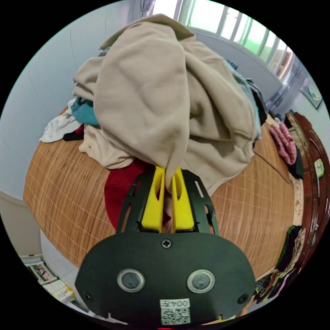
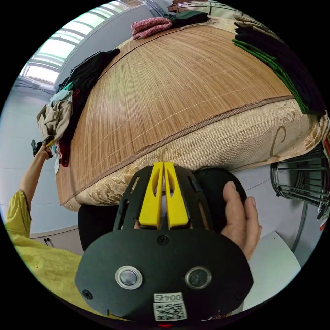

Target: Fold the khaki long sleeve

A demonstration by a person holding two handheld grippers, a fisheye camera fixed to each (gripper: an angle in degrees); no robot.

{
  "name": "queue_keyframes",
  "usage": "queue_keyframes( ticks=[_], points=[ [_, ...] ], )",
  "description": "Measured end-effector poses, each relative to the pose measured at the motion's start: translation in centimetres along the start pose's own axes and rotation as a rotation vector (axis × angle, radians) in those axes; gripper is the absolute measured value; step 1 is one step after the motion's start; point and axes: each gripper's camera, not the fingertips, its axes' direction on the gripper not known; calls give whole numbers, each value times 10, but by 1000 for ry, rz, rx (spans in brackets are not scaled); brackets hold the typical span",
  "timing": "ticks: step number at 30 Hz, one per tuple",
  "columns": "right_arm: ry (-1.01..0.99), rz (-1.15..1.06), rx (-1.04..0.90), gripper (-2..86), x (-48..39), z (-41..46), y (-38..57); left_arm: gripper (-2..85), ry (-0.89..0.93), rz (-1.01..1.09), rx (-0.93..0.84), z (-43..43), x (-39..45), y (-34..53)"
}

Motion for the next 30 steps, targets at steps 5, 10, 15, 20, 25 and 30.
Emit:
queue_keyframes(
  ticks=[5,10,15,20,25,30],
  points=[
    [22,-3,1,-7,6,30,-5,47,142,75,255,-86,-36,17],
    [39,-24,-35,-8,10,59,-15,47,292,148,432,-197,-52,32],
    [203,-155,-109,-8,-14,94,-28,47,520,170,572,-309,-89,46],
    [294,-390,22,-8,-41,109,-30,48,633,258,626,-425,-81,75],
    [360,-424,-104,-8,-45,149,-51,49,843,255,619,-458,-77,108],
    [330,-434,-154,-8,-39,178,-62,51,984,364,604,-485,-28,140]
  ],
)
